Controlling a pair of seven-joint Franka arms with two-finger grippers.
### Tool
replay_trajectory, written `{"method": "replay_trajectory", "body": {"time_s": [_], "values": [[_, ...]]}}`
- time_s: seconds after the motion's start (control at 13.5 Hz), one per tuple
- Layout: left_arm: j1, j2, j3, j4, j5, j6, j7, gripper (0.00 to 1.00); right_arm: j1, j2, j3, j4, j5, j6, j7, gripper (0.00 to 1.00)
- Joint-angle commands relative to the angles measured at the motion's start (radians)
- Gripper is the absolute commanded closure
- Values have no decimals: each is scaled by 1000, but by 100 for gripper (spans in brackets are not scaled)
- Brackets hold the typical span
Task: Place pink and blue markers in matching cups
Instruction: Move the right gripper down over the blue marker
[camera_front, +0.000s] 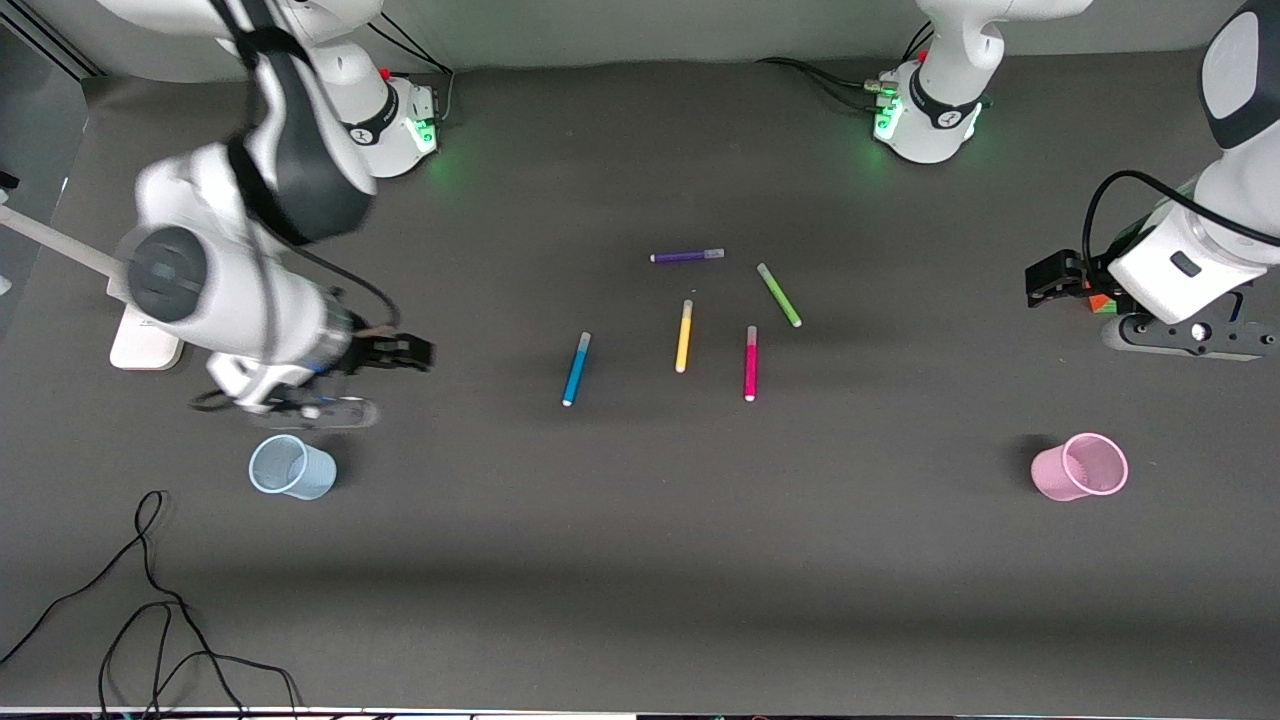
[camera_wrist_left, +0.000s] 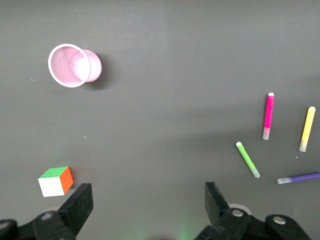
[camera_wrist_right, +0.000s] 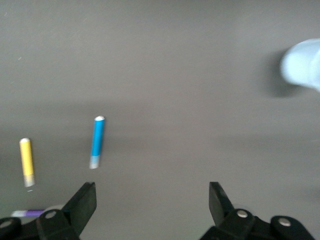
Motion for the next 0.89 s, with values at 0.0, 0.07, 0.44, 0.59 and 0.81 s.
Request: {"method": "replay_trajectory", "body": {"time_s": [0.0, 0.07, 0.44, 0.59, 0.81], "values": [[-7, 2, 2, 9, 15, -16, 10, 0, 8, 138, -8, 92, 122, -20, 32, 0], [-7, 2, 2, 7, 13, -17, 10, 0, 10, 175, -8, 95, 168, -14, 31, 0], [-7, 2, 2, 1, 13, -17, 10, 0, 128, 318, -8, 94, 232, 116, 182, 0], [-8, 2, 0, 1, 13, -19, 10, 0, 152, 373, -8, 92, 233, 177, 230, 0], [-19, 0, -4, -13, -2, -17, -13, 0, 154, 410, -6, 81, 250, 231, 233, 0]]}}
